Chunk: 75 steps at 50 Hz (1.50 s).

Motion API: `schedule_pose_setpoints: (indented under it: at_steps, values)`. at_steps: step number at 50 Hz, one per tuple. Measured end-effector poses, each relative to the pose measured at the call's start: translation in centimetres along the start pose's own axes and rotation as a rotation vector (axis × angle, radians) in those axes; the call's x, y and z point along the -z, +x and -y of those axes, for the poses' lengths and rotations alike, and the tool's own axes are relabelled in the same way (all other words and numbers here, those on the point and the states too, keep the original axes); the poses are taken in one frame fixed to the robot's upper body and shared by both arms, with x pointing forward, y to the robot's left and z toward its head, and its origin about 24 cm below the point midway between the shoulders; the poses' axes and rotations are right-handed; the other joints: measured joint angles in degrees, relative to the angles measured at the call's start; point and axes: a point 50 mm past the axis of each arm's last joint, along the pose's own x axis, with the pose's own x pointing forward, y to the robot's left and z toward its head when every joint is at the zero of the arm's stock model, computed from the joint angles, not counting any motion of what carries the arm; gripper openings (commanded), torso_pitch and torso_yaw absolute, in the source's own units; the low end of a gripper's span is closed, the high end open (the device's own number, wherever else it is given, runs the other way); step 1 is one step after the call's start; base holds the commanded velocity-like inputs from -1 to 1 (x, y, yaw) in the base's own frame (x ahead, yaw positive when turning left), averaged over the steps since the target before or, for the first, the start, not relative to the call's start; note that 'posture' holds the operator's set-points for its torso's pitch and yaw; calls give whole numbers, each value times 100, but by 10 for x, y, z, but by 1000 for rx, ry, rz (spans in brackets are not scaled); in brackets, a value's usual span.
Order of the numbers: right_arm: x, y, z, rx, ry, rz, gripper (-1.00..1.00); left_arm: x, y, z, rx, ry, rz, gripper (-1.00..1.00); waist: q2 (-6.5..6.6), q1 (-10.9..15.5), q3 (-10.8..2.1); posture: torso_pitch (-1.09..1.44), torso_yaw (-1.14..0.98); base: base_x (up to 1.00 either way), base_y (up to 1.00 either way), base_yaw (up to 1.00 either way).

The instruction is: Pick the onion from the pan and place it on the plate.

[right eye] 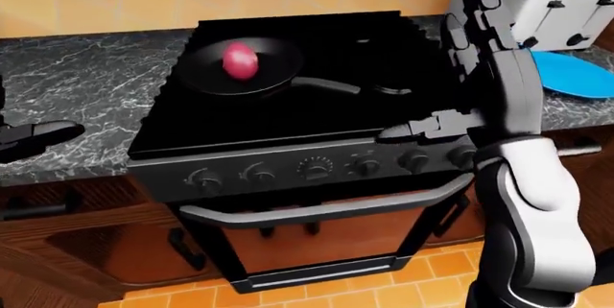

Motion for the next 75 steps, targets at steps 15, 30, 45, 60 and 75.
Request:
schedule_pose_setpoints:
  at_steps: [15,30,45,60,75]
  values:
    - [-4,0,4,17,-10,7,100,-4,1,4,20,-9,17,100,275,-247,-12,0,0,31,22,0]
    - [-8,5,-7,-25,3,18,100,-2,1,-2,-8,-5,-4,100,-63,-26,77,0,0,11,7,0]
    - [-21,18,-5,-43,-65,20,100,-3,2,-1,-12,8,26,100,126,-92,-18,0,0,0,0,0]
    - [-46,65,-24,-260,-227,-25,100,-2,0,-7,-25,13,11,100,127,-133,102,0,0,0,0,0]
    - [-72,145,-55,-581,-432,-104,100,-2,-1,-7,-16,-13,11,100,211,-154,95,0,0,0,0,0]
